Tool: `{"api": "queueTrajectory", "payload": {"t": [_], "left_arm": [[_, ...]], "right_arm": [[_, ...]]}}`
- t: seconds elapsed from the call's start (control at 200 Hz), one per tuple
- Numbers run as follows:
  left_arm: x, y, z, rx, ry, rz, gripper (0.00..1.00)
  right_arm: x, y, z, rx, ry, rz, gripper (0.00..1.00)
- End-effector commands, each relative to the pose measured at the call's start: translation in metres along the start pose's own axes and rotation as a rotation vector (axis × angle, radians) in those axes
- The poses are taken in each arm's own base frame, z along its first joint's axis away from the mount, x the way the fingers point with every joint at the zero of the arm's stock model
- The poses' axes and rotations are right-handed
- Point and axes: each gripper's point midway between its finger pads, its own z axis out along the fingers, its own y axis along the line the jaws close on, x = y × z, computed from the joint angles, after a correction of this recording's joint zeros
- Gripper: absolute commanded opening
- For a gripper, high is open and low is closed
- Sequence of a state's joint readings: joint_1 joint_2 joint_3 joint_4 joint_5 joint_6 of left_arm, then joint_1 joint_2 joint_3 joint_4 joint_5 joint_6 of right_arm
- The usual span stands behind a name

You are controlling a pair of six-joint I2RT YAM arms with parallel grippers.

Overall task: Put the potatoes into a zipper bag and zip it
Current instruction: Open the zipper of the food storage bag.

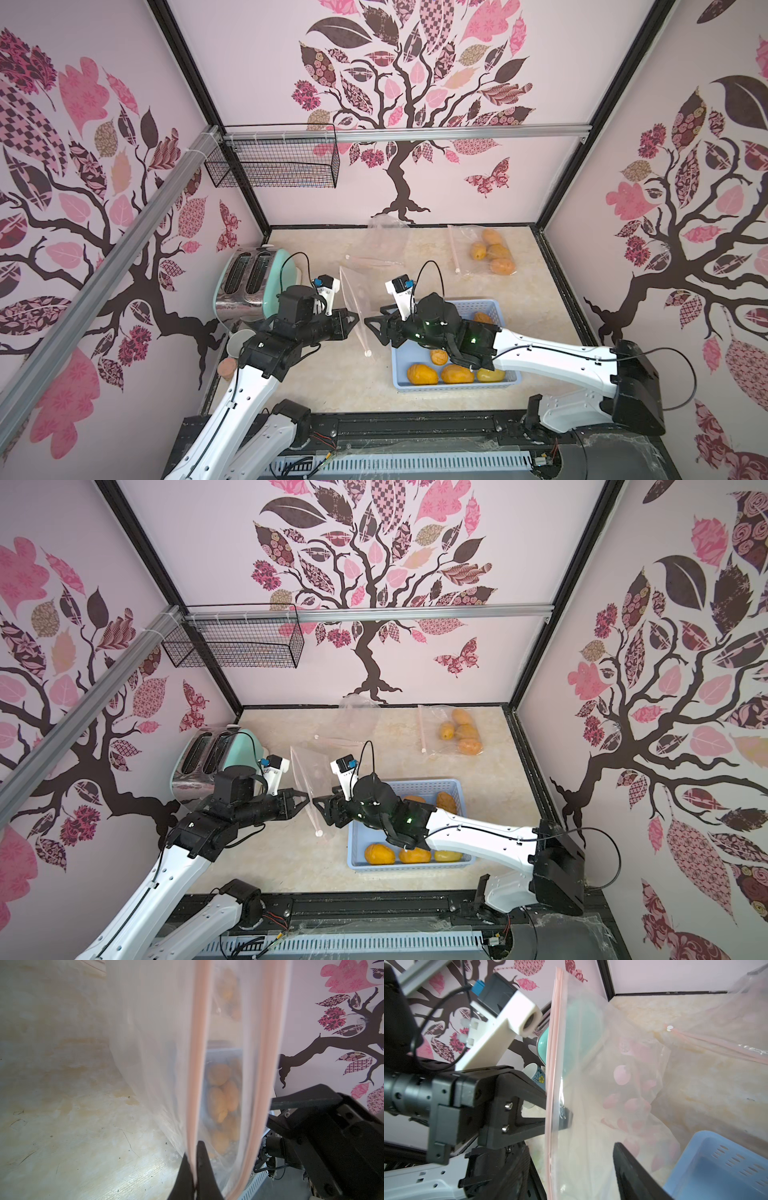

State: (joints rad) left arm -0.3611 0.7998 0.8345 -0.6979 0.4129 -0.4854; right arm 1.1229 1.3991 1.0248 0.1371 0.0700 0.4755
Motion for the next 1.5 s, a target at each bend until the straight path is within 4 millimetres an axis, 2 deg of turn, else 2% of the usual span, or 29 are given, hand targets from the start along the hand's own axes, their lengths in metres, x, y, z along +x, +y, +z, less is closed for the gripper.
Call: {"api": "queueTrajectory", "payload": {"t": [0.0, 0.255, 0.47, 0.65, 0.775, 0.88, 0.905, 0.96, 1.07, 1.176, 1.341, 1.496], "left_arm": [[-0.001, -0.002, 0.007, 0.032, -0.015, -0.027, 0.00], [0.004, 0.001, 0.024, 0.030, 0.043, -0.046, 0.00], [-0.001, 0.005, 0.022, -0.003, 0.010, -0.044, 0.00], [0.001, 0.007, 0.023, -0.011, 0.020, -0.041, 0.00], [0.002, 0.008, 0.020, -0.018, 0.018, -0.036, 0.00], [0.004, 0.012, 0.017, -0.042, 0.003, -0.042, 0.00], [0.004, 0.013, 0.016, -0.047, 0.000, -0.047, 0.07], [0.005, 0.013, 0.013, -0.049, -0.009, -0.053, 0.21], [0.006, 0.013, 0.010, -0.037, -0.053, -0.069, 0.33], [0.009, 0.014, 0.010, -0.035, -0.082, -0.085, 0.33], [0.016, 0.017, 0.014, -0.048, -0.096, -0.097, 0.33], [0.020, 0.029, 0.015, -0.085, -0.132, -0.125, 0.30]], "right_arm": [[-0.003, -0.007, 0.010, 0.086, 0.016, -0.006, 0.66], [-0.006, -0.012, 0.027, 0.191, 0.044, -0.070, 0.63], [-0.003, -0.024, 0.042, 0.308, 0.090, -0.143, 0.56], [0.002, -0.034, 0.046, 0.365, 0.115, -0.186, 0.34], [0.003, -0.029, 0.045, 0.340, 0.128, -0.191, 0.19], [-0.001, -0.017, 0.041, 0.264, 0.095, -0.154, 0.03], [-0.003, -0.012, 0.040, 0.235, 0.083, -0.138, 0.00], [-0.003, -0.004, 0.037, 0.179, 0.061, -0.097, 0.00], [-0.002, 0.012, 0.037, 0.072, 0.035, -0.010, 0.00], [0.000, 0.019, 0.039, 0.026, 0.037, 0.044, 0.00], [0.000, 0.019, 0.040, 0.019, 0.021, 0.085, 0.00], [0.000, 0.020, 0.038, 0.001, 0.010, 0.115, 0.00]]}}
